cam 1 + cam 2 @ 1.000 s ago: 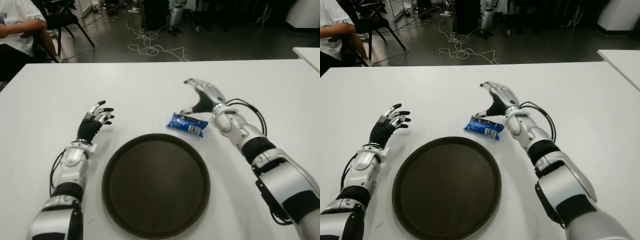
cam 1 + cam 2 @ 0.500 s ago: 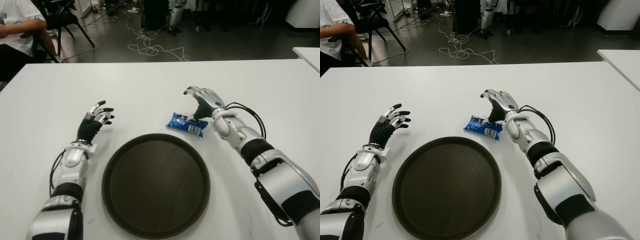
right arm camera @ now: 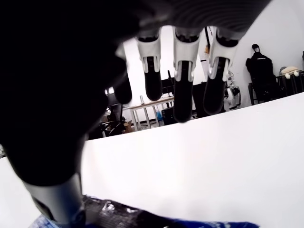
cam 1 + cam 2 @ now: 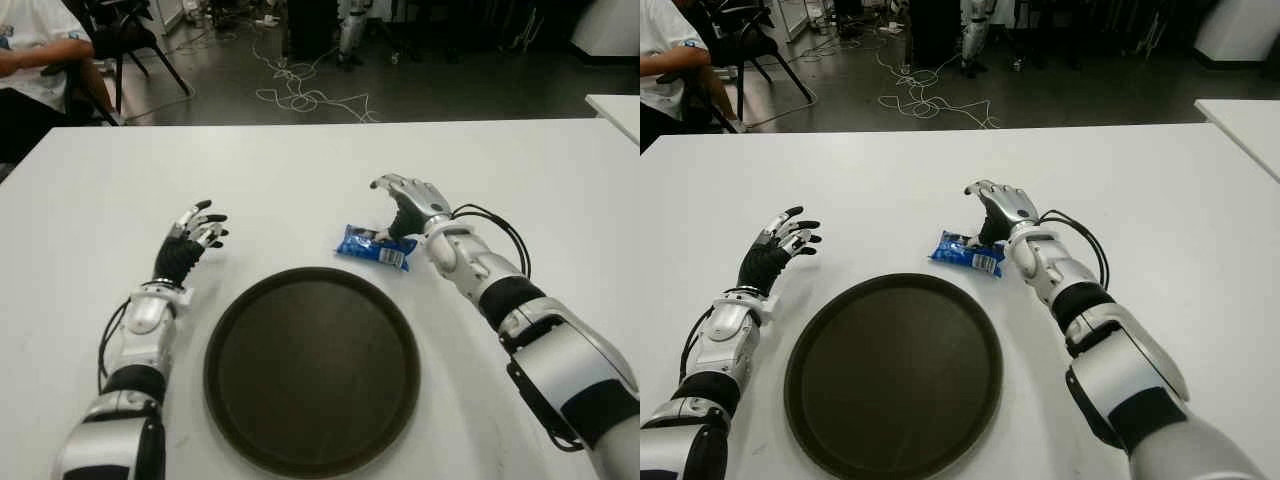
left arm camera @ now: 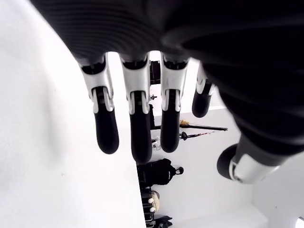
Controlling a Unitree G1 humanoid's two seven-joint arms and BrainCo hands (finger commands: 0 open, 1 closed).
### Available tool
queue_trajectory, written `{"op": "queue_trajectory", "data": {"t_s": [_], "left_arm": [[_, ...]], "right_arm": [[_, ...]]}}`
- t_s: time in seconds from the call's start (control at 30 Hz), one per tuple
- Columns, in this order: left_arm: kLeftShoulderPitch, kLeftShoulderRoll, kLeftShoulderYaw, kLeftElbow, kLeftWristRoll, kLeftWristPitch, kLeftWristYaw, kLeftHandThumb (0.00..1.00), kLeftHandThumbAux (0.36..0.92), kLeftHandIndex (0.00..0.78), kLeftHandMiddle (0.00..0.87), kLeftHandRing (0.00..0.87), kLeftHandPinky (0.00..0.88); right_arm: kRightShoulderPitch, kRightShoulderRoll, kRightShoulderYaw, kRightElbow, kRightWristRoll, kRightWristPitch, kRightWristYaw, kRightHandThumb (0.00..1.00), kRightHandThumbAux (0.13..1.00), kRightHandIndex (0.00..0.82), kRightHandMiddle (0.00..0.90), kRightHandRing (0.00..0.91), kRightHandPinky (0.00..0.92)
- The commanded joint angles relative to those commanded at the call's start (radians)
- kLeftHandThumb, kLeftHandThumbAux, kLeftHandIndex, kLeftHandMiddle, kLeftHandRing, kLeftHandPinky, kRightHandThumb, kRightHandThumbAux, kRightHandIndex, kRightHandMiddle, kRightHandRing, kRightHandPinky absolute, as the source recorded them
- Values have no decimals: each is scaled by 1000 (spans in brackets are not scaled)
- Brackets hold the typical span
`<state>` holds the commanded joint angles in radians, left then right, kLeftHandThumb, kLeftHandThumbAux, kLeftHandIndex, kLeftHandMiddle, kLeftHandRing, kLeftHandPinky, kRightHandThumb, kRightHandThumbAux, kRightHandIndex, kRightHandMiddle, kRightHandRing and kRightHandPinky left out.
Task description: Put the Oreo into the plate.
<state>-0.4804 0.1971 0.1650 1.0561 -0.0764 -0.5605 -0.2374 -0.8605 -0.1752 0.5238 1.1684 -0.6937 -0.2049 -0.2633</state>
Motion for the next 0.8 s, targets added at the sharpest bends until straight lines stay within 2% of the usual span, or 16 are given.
{"op": "queue_trajectory", "data": {"t_s": [0.33, 0.47, 0.8], "left_arm": [[-2, -3, 5, 3, -8, -1, -1, 284, 585, 142, 308, 341, 375], [-2, -4, 7, 4, -11, -8, -2, 289, 584, 140, 302, 341, 377], [-5, -5, 8, 5, -12, -3, 1, 293, 587, 140, 295, 335, 384]], "right_arm": [[-2, 6, -4, -2, 2, 34, 25, 0, 768, 179, 183, 186, 159], [-1, 6, -2, -1, -1, 42, 20, 0, 775, 191, 200, 208, 197], [-9, 8, -5, 9, 1, 71, 29, 0, 788, 205, 230, 235, 222]]}}
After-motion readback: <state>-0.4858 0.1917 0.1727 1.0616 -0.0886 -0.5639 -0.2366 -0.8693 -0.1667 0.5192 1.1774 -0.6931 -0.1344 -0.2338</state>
